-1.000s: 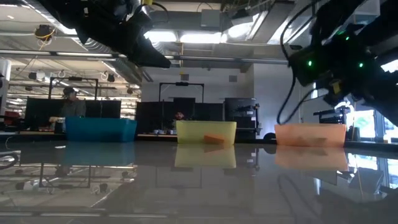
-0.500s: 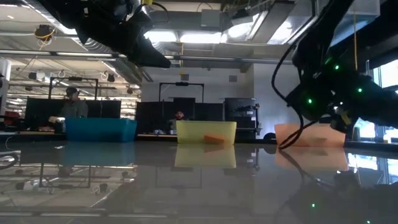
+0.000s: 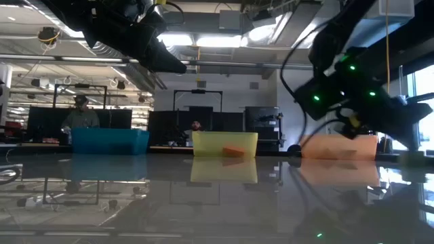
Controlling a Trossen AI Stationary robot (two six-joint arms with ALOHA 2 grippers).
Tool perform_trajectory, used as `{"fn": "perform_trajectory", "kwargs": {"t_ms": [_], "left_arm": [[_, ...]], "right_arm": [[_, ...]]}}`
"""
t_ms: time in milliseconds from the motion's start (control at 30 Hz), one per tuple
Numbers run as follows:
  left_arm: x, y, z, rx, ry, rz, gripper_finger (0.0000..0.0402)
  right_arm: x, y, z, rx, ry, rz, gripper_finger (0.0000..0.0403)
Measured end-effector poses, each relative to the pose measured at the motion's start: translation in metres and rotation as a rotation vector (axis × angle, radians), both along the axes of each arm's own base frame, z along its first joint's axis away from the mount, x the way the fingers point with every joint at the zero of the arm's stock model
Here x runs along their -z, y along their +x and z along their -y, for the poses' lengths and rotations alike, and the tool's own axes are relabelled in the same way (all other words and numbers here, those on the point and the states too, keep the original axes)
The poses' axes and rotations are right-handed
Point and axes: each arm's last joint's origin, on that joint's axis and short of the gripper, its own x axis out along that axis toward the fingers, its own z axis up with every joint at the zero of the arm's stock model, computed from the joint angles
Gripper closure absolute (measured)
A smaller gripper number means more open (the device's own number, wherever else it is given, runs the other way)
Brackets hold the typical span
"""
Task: Sort blocks by size
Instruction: Put the light green square block into the blue bin
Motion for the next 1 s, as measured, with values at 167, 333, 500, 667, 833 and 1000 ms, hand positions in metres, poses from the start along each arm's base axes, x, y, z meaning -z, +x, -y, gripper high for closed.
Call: {"fn": "perform_trajectory", "kwargs": {"t_ms": [167, 333, 500, 667, 833, 1000], "left_arm": [[0.000, 0.000, 0.000, 0.000, 0.000, 0.000, 0.0313], [0.000, 0.000, 0.000, 0.000, -0.001, -0.001, 0.0313], [0.000, 0.000, 0.000, 0.000, 0.000, -0.002, 0.0313], [0.000, 0.000, 0.000, 0.001, 0.001, -0.002, 0.0313], [0.000, 0.000, 0.000, 0.001, 0.002, -0.002, 0.0314], [0.000, 0.000, 0.000, 0.001, 0.002, -0.001, 0.0313]], "right_arm": [[-0.013, 0.024, 0.006, -0.040, -0.021, 0.134, 0.0393], [-0.025, 0.038, 0.009, -0.042, -0.037, 0.201, 0.0393], [-0.033, 0.038, 0.011, -0.040, -0.094, 0.163, 0.0392], [-0.033, 0.038, 0.011, -0.015, -0.114, 0.168, 0.0356], [-0.032, 0.041, 0.011, 0.007, -0.091, 0.206, 0.0269], [-0.028, 0.040, 0.012, -0.091, -0.109, 0.195, 0.0189]]}}
